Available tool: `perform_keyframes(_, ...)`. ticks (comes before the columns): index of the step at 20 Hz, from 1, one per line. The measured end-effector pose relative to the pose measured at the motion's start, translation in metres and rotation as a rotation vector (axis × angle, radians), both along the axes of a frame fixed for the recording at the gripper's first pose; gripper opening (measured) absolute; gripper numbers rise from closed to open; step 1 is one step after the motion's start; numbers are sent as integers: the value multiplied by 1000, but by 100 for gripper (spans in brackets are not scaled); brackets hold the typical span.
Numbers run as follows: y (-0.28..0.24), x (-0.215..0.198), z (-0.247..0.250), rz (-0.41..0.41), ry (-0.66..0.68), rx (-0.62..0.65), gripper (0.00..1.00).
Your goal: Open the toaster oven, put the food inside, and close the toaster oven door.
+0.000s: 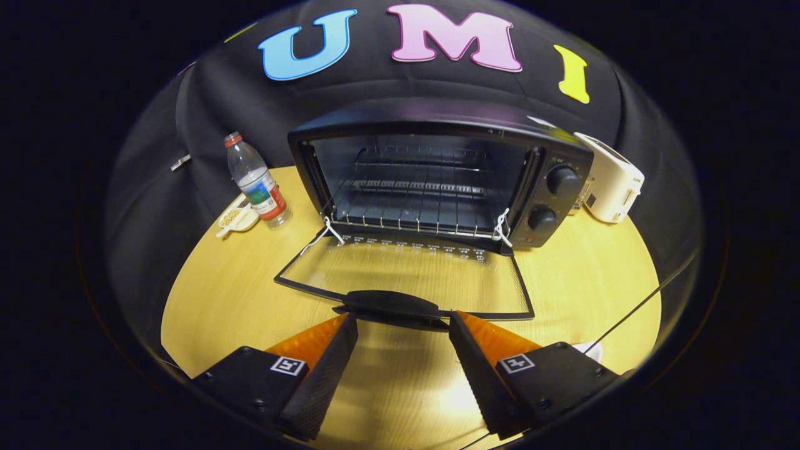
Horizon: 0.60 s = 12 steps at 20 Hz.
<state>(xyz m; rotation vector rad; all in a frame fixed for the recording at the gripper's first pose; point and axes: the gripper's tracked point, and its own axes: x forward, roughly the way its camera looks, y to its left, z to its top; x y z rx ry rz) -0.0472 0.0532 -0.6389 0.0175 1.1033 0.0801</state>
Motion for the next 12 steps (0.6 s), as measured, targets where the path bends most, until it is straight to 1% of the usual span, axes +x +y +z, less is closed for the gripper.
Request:
perform_keyframes(2, -2, -1, 7, 4, 0, 30, 96)
perform_keyframes(3, 1, -2, 15, 14, -1, 68, 95)
perform_keyframes(4, 6, -4, 25, 33, 5, 119, 95)
perform_keyframes(6, -7, -7, 51, 50, -1, 169, 93)
perform_keyframes(9, -66, -14, 84, -3, -6, 193, 93)
perform_keyframes(11, -121, -22, 103, -51, -21, 151, 93)
perform_keyframes(12, -151, -29, 107, -73, -22, 112, 96)
